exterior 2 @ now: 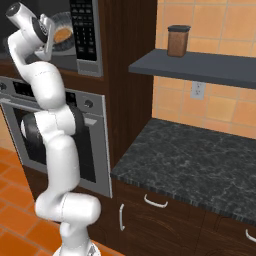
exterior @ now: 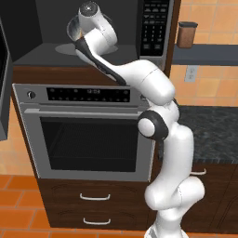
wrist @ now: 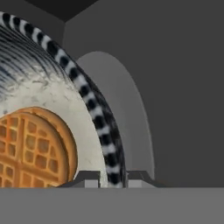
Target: Open the microwave, place the bowl with waffle inside the microwave, then close the microwave door and turn it on.
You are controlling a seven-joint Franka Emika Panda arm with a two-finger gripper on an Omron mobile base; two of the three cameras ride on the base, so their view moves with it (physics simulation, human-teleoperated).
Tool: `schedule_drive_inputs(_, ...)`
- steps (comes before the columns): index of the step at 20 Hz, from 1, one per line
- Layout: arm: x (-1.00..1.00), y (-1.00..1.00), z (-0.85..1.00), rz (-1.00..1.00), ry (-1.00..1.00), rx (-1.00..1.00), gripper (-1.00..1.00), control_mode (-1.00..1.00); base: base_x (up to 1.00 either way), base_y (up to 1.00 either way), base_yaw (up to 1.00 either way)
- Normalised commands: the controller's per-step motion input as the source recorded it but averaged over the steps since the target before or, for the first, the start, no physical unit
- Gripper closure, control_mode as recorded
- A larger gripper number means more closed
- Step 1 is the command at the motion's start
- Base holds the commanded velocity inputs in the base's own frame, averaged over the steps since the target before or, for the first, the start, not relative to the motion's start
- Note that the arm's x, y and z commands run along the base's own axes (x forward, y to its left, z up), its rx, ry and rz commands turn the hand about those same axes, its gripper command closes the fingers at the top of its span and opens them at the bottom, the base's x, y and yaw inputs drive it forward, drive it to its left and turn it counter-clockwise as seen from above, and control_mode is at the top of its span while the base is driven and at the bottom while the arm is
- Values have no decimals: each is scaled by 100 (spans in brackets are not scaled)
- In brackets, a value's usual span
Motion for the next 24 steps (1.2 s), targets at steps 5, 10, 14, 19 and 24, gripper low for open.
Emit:
schedule_drive_inputs(5, 4, 0, -23, 0, -4, 4, -100, -100, 0, 0, 0)
schedule_drive_inputs(10, -1, 0, 7, 0, -35, 11, -100, -100, 0, 0, 0)
schedule_drive_inputs(14, -87, -6, -36, 0, -76, 9, -100, -100, 0, 0, 0)
schedule_drive_inputs(19, -100, -31, -100, 0, -61, 2, -100, -100, 0, 0, 0)
schedule_drive_inputs(24, -100, -56, -100, 0, -18, 0, -100, -100, 0, 0, 0)
